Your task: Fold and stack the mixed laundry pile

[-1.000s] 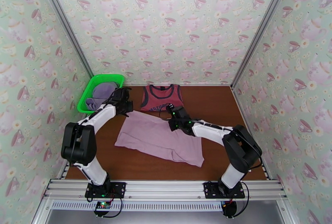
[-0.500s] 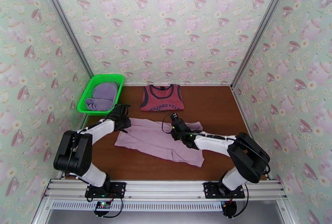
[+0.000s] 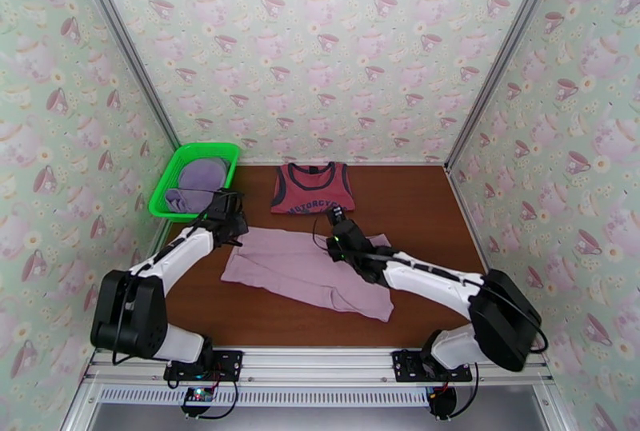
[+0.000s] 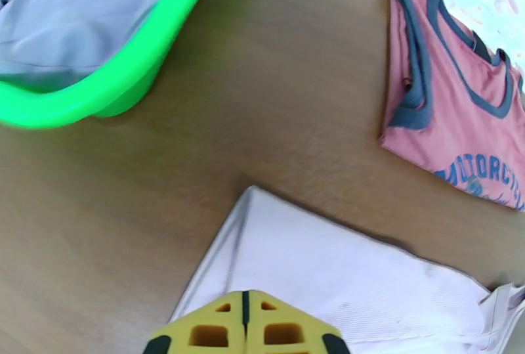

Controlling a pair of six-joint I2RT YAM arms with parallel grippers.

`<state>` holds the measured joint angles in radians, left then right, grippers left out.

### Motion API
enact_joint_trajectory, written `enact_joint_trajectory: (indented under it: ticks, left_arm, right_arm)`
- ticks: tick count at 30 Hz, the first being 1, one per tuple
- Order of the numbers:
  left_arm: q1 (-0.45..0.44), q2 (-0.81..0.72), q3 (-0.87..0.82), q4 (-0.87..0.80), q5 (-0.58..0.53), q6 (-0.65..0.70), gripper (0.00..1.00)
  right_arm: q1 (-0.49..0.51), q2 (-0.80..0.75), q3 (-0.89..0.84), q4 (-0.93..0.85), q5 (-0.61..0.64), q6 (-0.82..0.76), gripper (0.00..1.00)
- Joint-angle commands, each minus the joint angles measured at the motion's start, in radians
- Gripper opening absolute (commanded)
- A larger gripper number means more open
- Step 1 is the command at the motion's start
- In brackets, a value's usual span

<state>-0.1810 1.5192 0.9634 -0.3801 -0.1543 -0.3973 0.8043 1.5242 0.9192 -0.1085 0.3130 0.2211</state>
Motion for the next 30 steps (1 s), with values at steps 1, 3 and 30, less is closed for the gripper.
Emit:
enact_joint_trajectory:
  ticks: [1, 3, 30]
  left_arm:
    - [-0.025, 0.090, 0.028, -0.007, 0.061, -0.008, 0.00]
    - [-0.035, 0.132, 0.028, 0.000, 0.079, -0.016, 0.00]
    - [-0.045, -0.065, -0.016, -0.073, -0.018, -0.072, 0.42]
  right_arm:
    - [-0.019, 0.114, 0.067, -0.044, -0.066, 0.018, 0.03]
    - [-0.020, 0.162, 0.079, -0.048, -0.079, 0.039, 0.00]
    - [-0.295, -0.036, -0.056, -0.432, -0.165, 0.322, 0.01]
